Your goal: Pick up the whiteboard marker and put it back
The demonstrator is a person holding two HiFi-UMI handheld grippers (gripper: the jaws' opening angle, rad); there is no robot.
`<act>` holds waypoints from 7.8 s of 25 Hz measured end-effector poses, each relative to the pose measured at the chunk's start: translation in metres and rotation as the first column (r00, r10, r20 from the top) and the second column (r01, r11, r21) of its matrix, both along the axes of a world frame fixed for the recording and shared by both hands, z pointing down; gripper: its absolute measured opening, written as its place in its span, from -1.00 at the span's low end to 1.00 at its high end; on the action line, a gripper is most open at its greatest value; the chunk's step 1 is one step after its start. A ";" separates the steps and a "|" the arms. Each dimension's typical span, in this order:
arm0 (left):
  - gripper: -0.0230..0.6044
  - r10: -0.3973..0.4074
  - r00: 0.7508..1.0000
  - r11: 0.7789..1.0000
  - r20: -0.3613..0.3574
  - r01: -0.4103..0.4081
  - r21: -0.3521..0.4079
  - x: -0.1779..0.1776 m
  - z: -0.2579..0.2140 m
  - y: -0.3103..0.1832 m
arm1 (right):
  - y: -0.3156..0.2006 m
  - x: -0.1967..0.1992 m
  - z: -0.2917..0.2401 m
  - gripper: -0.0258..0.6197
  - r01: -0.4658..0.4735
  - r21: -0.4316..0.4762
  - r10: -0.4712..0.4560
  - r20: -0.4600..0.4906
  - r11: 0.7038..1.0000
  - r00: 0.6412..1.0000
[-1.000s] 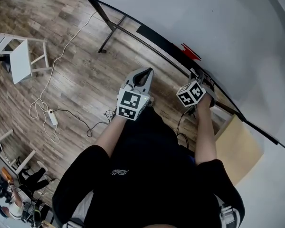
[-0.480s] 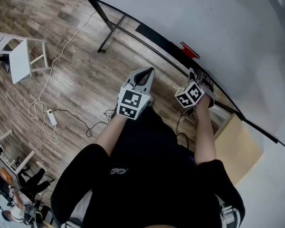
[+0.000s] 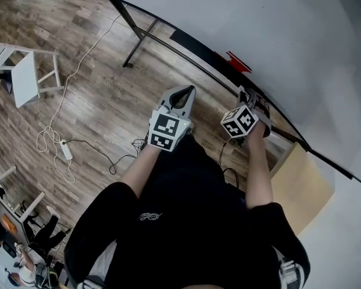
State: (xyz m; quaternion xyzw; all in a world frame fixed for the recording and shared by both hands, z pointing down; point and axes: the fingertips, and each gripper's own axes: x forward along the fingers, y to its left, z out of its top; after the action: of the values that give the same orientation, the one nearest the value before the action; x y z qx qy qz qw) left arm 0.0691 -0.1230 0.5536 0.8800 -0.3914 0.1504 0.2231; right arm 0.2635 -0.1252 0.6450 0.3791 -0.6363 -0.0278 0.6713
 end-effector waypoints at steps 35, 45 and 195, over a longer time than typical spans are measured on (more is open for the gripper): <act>-0.91 0.208 0.978 0.971 0.018 -0.209 0.117 0.112 -0.034 0.084 | 0.128 0.010 -0.124 -0.75 -0.359 0.219 0.142 0.644 0.907 0.752; -0.91 0.259 0.966 0.951 0.019 -0.258 0.168 0.138 -0.065 0.143 | 0.193 0.037 -0.172 -0.75 -0.631 0.263 0.149 0.840 0.729 0.522; -0.91 -0.074 0.995 0.996 0.062 0.077 -0.036 -0.152 0.075 -0.148 | -0.145 -0.233 0.003 -0.75 0.099 -0.030 -0.090 0.228 0.995 0.970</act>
State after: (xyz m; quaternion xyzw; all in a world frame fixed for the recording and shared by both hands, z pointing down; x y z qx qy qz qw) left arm -0.0827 -0.2709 0.6290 0.8552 -0.4279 0.1758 0.2337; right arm 0.0300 -0.2698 0.6477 0.3353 -0.7262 -0.0035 0.6001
